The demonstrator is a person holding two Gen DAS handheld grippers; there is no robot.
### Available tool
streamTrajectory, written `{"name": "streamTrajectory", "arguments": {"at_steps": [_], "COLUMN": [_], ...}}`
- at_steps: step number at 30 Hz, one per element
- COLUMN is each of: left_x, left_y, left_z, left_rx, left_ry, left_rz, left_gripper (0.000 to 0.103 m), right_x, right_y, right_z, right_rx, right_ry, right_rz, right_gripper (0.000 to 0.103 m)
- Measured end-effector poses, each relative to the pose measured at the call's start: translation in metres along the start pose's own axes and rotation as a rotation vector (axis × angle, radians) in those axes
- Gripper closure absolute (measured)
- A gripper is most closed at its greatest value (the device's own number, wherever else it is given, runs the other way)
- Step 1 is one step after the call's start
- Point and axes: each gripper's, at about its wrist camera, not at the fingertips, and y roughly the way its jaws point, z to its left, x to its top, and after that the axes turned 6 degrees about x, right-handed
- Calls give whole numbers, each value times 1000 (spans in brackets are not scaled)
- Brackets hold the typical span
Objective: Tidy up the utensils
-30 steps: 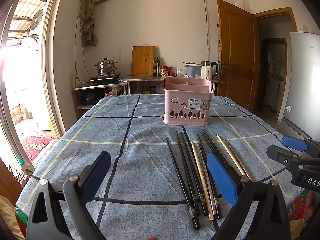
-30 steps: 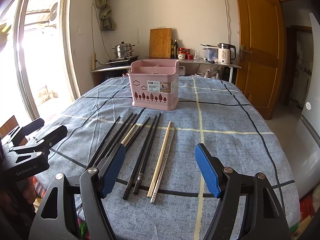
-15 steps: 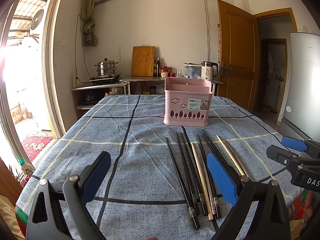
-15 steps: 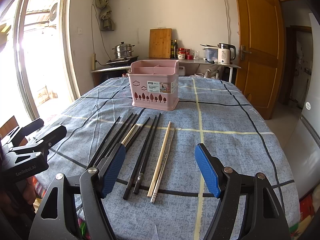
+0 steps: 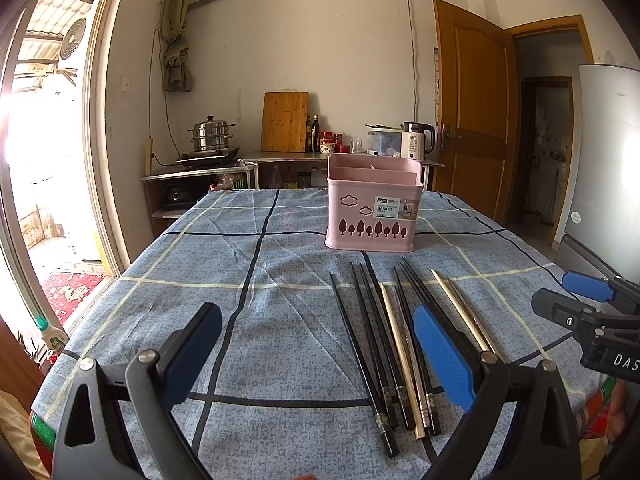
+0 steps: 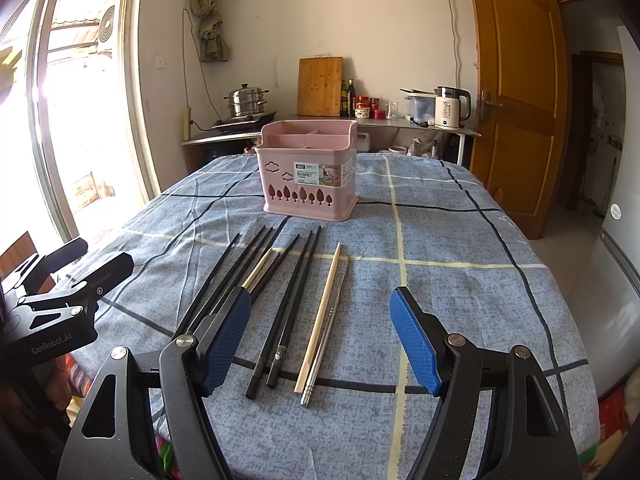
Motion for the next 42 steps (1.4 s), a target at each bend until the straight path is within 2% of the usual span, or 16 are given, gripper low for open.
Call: {"name": "streamTrajectory", "arguments": {"at_steps": [24,30,35,38,42], "left_x": [0,3,6,9,14], "left_y": [8,26,53,71,100], "left_z": [1,1,4,4,5], "left_rx": [-1,-25,-69,-67,-33], "left_ry": [-2,1,-8,-2,15], "left_rz": [26,78,158,206,272], "left_gripper": [5,5,5,9,9], "right_x": [0,2,7,11,19], "right_y": [3,16,34,47,67], "right_z": [-1,-6,-17,-24,-33], "right_rx": [5,11,14,19,34], "right_ry": [2,10,29,49,73], "right_rz": [6,30,71,99,141], "right_gripper": [31,31,31,31,31]}}
